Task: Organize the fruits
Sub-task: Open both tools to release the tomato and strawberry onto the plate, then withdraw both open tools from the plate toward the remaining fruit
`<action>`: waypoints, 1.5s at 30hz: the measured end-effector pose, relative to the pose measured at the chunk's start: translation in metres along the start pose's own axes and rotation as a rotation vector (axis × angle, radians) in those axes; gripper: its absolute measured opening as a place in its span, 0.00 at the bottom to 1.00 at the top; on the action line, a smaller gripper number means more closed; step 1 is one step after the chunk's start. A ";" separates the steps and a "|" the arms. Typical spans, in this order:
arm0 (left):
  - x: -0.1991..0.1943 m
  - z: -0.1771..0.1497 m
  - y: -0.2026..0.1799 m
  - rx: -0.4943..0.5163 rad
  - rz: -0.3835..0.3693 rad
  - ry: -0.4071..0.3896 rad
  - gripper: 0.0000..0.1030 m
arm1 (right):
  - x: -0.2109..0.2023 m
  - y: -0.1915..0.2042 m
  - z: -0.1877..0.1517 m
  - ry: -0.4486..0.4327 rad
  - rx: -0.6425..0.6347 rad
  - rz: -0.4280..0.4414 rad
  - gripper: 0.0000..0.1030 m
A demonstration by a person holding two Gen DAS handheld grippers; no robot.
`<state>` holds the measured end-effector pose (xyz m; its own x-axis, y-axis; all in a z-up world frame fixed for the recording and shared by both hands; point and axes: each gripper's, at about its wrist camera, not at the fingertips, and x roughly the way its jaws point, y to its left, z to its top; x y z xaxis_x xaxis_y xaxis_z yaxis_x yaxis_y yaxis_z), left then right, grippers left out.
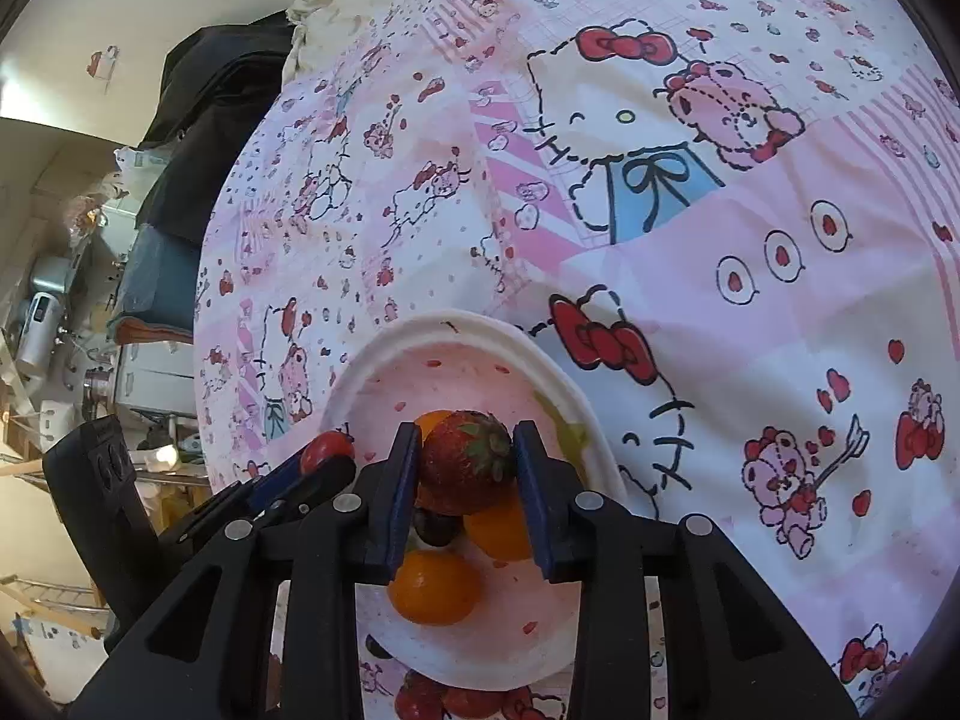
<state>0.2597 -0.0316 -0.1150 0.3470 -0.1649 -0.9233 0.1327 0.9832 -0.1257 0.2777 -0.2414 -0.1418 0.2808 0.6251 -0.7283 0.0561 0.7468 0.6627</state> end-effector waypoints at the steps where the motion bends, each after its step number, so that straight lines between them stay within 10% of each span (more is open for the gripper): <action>1: 0.000 0.000 0.000 0.002 0.005 0.002 0.23 | -0.001 -0.001 0.000 -0.003 0.003 0.002 0.34; 7: 0.003 0.000 -0.002 0.010 0.007 0.026 0.25 | -0.004 0.003 0.001 -0.006 -0.017 -0.005 0.36; 11: -0.003 -0.001 -0.004 0.020 0.010 0.004 0.56 | -0.008 0.014 0.000 -0.033 -0.066 -0.044 0.69; 16: -0.013 0.000 -0.008 0.033 0.017 -0.018 0.74 | -0.012 0.027 -0.001 -0.056 -0.139 -0.074 0.81; 45: -0.132 -0.069 0.003 -0.054 0.100 -0.237 0.74 | -0.102 0.048 -0.086 -0.179 -0.215 -0.074 0.85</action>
<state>0.1500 -0.0016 -0.0186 0.5646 -0.0740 -0.8220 0.0390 0.9972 -0.0630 0.1698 -0.2498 -0.0508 0.4494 0.5311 -0.7183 -0.1162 0.8320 0.5425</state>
